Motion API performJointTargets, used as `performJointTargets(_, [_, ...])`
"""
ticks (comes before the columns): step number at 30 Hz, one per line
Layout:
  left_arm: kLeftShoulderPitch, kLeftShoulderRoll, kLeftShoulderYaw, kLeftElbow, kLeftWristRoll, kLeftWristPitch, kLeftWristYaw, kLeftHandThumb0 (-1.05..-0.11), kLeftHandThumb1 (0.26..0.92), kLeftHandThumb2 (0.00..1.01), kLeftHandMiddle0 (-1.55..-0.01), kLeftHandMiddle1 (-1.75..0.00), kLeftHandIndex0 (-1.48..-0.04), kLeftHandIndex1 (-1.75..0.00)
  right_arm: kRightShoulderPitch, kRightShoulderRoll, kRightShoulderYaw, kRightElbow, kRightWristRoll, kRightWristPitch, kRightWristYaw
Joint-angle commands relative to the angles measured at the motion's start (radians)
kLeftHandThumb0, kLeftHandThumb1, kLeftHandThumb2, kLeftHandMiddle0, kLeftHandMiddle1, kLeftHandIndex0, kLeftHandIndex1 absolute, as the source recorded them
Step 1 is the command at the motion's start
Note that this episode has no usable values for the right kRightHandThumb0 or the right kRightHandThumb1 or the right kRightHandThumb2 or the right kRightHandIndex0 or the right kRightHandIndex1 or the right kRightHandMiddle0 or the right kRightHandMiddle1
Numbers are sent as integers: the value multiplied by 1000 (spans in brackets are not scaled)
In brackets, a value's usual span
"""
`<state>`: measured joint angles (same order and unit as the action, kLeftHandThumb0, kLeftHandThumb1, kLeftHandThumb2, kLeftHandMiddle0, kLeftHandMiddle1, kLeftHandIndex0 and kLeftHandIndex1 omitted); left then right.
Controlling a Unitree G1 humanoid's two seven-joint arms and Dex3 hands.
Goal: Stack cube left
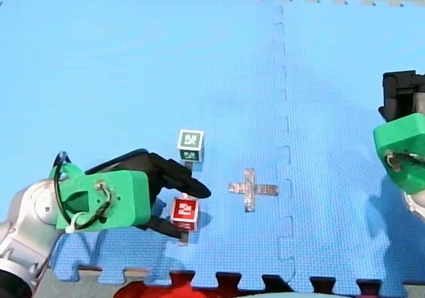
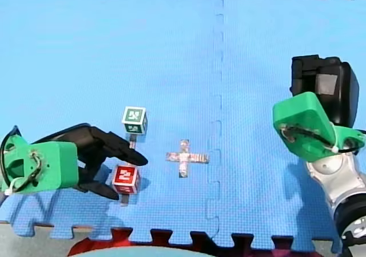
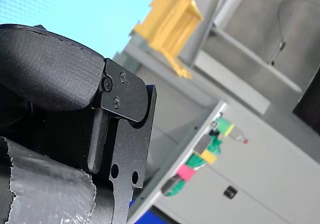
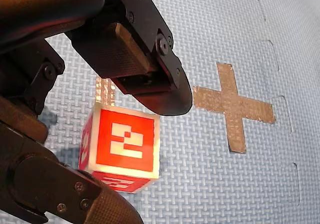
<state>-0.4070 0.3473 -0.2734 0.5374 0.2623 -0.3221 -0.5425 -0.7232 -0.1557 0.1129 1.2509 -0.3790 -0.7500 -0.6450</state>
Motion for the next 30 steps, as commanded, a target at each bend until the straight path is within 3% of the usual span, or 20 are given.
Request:
performJointTargets(1, [-2,14,-11,-23,16,25,-5,-623,676,4,-905,-1746,-777,-7,-4,-5,-2,-2,2,0,-3])
performJointTargets(5, [-16,38,-49,-41,73,48,-12,-632,675,2,-853,-1746,-562,0,-5,-6,-2,-4,3,-4,-4])
performJointTargets(13, [-7,69,-91,-124,160,90,-2,-658,688,5,-723,-1746,-365,0,-5,-6,-3,-6,2,-7,-7])
performJointTargets(30, [23,71,-98,-174,195,100,75,-802,720,7,-761,-1746,-337,0,-3,-5,-1,-6,-1,-8,-10])
